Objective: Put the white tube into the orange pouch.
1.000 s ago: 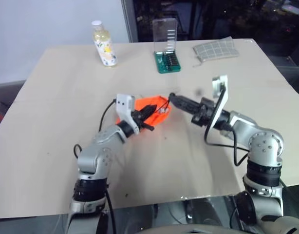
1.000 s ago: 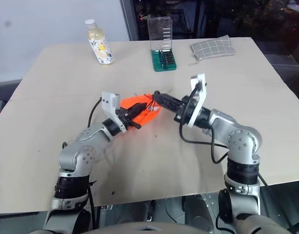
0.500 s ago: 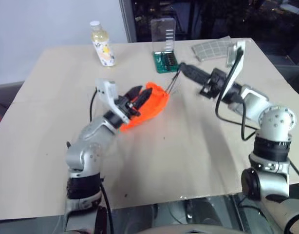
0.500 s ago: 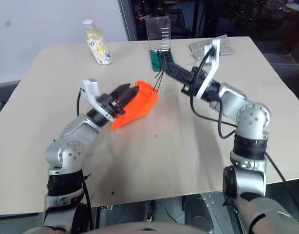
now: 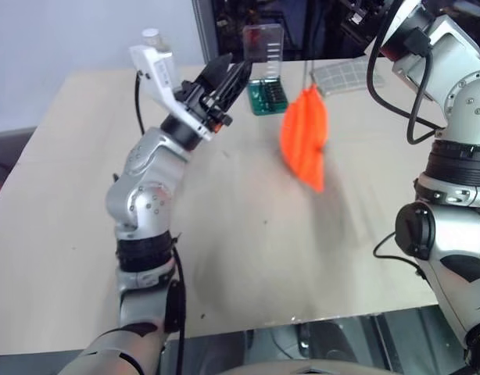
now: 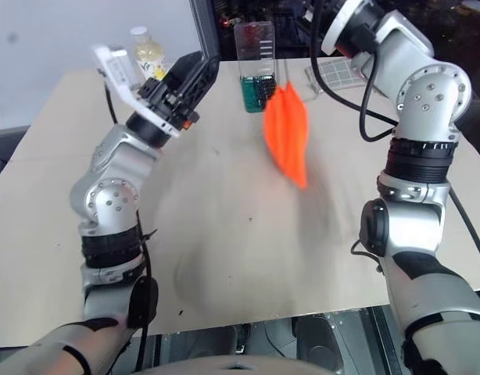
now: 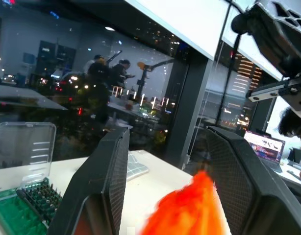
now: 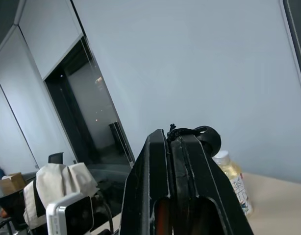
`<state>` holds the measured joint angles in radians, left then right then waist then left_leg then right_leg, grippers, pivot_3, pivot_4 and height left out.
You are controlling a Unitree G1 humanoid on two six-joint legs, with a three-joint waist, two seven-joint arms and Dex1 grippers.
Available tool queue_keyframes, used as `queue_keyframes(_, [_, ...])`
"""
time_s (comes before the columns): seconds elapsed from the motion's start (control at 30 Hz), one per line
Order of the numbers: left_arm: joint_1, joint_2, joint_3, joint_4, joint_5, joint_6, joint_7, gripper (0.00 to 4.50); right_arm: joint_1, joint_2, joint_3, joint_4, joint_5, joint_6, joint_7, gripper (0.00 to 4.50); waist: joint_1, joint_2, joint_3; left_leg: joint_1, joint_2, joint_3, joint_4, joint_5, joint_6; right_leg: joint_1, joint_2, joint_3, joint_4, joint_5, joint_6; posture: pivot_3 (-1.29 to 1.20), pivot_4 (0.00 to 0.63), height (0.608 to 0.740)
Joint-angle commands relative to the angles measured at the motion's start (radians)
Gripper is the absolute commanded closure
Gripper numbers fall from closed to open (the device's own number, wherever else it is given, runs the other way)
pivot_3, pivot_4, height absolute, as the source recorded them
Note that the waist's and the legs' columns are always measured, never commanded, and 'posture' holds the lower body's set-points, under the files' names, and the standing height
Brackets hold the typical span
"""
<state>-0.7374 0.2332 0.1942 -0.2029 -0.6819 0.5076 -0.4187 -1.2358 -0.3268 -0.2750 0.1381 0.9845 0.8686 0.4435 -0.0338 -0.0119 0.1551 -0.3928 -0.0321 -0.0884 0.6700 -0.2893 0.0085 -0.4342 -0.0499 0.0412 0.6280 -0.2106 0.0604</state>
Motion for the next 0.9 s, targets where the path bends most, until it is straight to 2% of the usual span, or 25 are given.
queue_keyframes(0.03, [-0.06,-0.021,-0.037,0.027,0.037,-0.067,-0.018,1.99,-0.017,-0.027,0.001,-0.043,0.022,0.019,0.049,4.5,-0.001,0.0,0.0,-0.001,0.0,0.0,0.0,0.0,0.0,-0.001,0.0,0.0,0.0,0.0,0.0,0.0,0.15,0.74])
queue_keyframes(0.17, [-0.113,-0.059,-0.068,0.093,0.065,-0.119,-0.034,1.99,0.099,-0.104,0.068,-0.111,0.017,0.12,0.142,4.5,-0.001,0.0,0.0,-0.001,0.0,0.0,0.0,0.0,0.0,-0.001,0.0,0.0,0.001,0.0,0.0,0.0,0.15,0.74])
queue_keyframes(0.33, [-0.122,-0.066,-0.089,0.115,0.08,-0.136,-0.066,1.99,0.279,-0.271,0.225,-0.235,-0.093,0.16,0.265,4.5,0.002,0.0,0.0,-0.001,0.0,0.0,0.0,0.0,0.0,-0.001,0.0,-0.001,-0.001,0.0,0.0,0.0,0.15,0.74])
queue_keyframes(0.5, [-0.1,-0.058,-0.099,0.101,0.071,-0.118,-0.09,1.99,0.363,-0.347,0.252,-0.308,-0.119,0.162,0.32,4.5,-0.002,0.0,0.0,-0.001,0.0,0.001,0.001,0.0,0.0,-0.001,0.0,0.0,0.0,0.0,0.0,0.0,0.15,0.74])
queue_keyframes(0.73, [-0.028,-0.03,-0.142,0.054,0.044,-0.058,-0.158,1.99,0.402,-0.443,0.264,-0.358,-0.175,0.107,0.443,4.5,0.006,0.0,0.0,-0.001,0.0,0.0,0.003,0.0,0.0,0.0,0.0,0.0,0.001,0.0,0.0,0.0,0.15,0.74])
queue_keyframes(0.87, [0.015,-0.017,-0.147,0.027,-0.048,0.053,-0.211,1.99,0.441,-0.527,0.325,-0.401,-0.293,-0.021,0.552,4.5,0.018,0.0,0.0,-0.001,0.0,0.0,0.004,0.0,0.001,0.0,0.0,0.0,0.001,0.0,0.0,0.0,0.15,0.74])
queue_keyframes(0.9, [0.024,-0.01,-0.154,0.024,-0.032,0.036,-0.223,1.99,0.451,-0.546,0.341,-0.409,-0.321,-0.053,0.575,4.5,0.019,0.0,0.0,-0.001,0.0,0.001,0.004,0.0,0.001,0.0,0.0,0.0,0.001,0.0,0.0,0.0,0.15,0.74])
